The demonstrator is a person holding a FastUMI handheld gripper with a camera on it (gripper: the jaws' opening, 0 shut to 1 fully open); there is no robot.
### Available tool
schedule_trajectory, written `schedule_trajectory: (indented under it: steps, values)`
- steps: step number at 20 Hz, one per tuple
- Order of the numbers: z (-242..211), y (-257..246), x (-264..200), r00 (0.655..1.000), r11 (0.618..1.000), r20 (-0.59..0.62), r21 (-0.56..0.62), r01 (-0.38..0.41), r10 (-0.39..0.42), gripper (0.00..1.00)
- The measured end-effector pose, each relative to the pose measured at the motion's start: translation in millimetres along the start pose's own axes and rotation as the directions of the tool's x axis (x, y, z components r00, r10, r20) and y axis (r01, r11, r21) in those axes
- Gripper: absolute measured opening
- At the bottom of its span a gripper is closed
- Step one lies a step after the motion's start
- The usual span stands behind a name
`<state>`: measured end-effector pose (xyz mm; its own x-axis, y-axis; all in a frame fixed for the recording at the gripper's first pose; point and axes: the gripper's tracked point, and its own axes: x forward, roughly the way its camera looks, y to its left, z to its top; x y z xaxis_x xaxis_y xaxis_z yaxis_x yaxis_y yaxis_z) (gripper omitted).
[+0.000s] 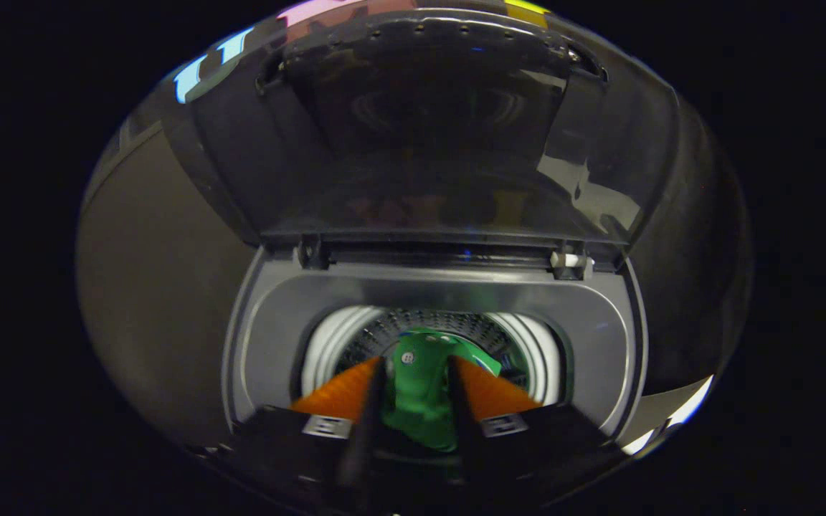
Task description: Put the clothes into the washing machine and then close the washing machine lid.
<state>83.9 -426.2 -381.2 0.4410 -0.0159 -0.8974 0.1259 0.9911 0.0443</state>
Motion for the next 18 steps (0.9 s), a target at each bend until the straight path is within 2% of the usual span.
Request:
schedule_trajectory:
  steps: [3, 6, 9, 12, 18]
  values:
    - [17.5, 5.6, -11.3, 0.996, 1.000, 0.085, 0.007, -0.004, 0.003, 1.00]
    - [10.8, 8.4, -25.0, 0.995, 0.998, 0.097, -0.059, 0.002, 0.004, 1.00]
    - [8.0, 20.1, -39.6, 0.997, 0.998, 0.069, -0.052, -0.034, 0.038, 1.00]
    - [40.8, 27.4, -74.5, 0.989, 0.997, 0.135, -0.038, -0.064, 0.069, 1.00]
    - [106.9, 22.4, -114.8, 0.974, 0.991, 0.214, 0.095, -0.099, 0.077, 0.99]
